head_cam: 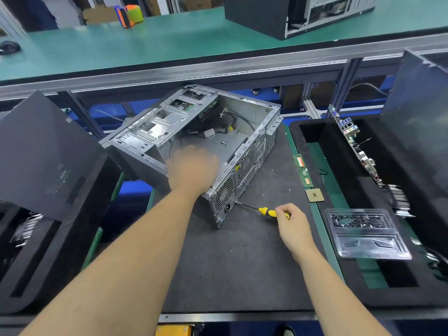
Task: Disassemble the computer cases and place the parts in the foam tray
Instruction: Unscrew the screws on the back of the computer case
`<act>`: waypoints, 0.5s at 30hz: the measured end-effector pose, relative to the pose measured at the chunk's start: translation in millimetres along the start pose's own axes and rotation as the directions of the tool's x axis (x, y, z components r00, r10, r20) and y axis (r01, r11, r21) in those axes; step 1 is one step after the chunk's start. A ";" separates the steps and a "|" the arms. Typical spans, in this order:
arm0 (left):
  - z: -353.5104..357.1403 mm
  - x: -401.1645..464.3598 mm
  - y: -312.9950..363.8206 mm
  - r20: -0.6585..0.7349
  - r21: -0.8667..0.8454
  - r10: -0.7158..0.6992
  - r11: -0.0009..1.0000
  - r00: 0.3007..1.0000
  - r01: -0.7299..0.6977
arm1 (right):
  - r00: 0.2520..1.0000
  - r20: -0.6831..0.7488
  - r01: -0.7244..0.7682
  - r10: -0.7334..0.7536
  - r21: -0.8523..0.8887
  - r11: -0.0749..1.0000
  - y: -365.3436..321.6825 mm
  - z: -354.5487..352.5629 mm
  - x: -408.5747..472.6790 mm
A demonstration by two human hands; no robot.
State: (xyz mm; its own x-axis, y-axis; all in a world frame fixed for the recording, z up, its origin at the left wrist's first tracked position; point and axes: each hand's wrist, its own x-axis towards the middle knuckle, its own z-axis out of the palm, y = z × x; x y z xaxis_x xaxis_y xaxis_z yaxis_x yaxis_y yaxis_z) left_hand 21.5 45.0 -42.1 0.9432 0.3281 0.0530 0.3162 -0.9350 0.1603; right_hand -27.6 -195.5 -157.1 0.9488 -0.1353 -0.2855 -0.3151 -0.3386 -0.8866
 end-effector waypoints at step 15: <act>2.0 0.8 -0.7 -0.003 -0.005 -0.008 1.000 1.000 0.008 | 0.991 0.018 -0.133 0.132 0.047 0.990 -4.7 3.5 -1.4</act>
State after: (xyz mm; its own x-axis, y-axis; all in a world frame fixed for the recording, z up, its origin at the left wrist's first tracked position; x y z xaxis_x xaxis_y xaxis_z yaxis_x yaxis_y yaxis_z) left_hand 22.2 45.7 -44.2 0.9404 0.3356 0.0546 0.3229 -0.9319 0.1654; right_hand -27.3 -190.4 -153.8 0.8992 -0.1620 -0.4065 -0.4367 -0.2734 -0.8570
